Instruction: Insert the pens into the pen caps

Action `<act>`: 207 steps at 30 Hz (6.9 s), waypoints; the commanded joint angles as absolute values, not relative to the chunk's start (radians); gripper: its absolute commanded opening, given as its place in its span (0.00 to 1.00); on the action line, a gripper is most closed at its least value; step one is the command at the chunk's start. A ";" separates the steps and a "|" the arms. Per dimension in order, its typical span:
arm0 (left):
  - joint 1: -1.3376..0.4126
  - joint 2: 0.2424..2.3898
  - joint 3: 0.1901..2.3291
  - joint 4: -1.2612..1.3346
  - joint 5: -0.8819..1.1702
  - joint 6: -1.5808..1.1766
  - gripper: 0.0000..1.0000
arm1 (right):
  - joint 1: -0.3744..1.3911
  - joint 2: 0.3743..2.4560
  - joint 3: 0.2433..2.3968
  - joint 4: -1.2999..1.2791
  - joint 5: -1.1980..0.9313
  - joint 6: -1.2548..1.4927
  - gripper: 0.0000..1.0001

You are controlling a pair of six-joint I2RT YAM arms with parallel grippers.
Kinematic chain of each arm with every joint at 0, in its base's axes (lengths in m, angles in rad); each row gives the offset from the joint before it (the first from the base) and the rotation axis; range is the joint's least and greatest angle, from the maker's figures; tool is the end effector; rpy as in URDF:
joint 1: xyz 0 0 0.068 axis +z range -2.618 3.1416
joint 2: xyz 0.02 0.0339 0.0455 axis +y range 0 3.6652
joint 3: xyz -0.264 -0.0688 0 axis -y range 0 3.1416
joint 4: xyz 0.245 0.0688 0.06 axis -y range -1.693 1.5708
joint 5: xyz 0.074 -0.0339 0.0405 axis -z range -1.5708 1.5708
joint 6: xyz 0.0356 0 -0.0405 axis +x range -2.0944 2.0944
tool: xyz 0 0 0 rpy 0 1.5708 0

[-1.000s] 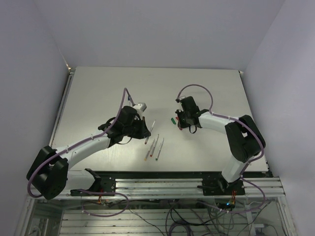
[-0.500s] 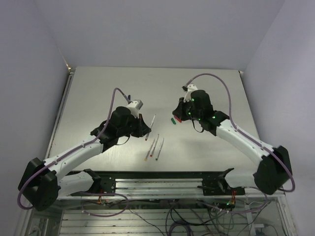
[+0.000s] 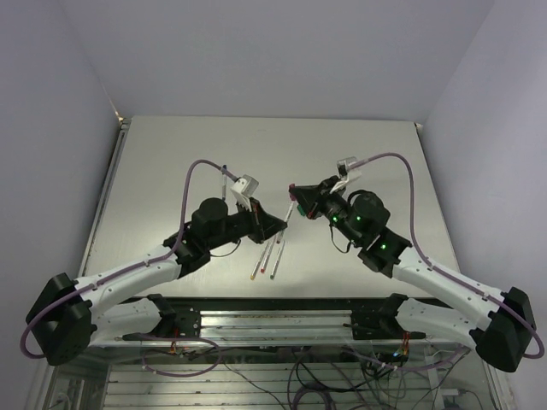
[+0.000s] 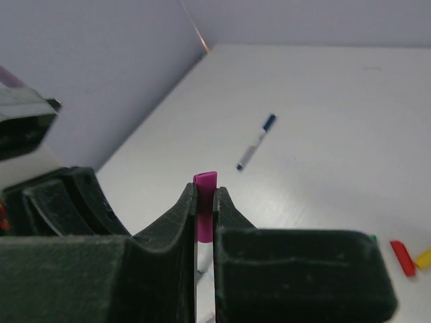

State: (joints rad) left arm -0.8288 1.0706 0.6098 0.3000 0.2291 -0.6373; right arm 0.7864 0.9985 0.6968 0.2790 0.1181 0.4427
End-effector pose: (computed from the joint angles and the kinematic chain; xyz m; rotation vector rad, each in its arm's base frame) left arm 0.1608 -0.1874 0.2726 0.3661 1.8699 -1.2418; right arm 0.1712 0.1656 0.3174 -0.1892 1.6506 0.8548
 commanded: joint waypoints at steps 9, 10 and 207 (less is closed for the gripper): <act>-0.904 1.052 0.620 0.479 0.175 -0.625 0.07 | 0.844 0.903 0.668 0.575 0.308 0.386 0.00; -0.907 1.042 0.613 0.489 0.165 -0.623 0.07 | 0.845 0.894 0.667 0.576 0.319 0.381 0.00; -0.881 0.932 0.601 0.819 -0.141 -0.486 0.07 | 1.034 1.021 0.612 0.268 0.216 0.567 0.00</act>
State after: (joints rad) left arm -0.9287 0.9909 0.4973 0.5777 -0.0174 -0.5030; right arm 0.9726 0.9871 0.6308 0.4984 0.3168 0.5682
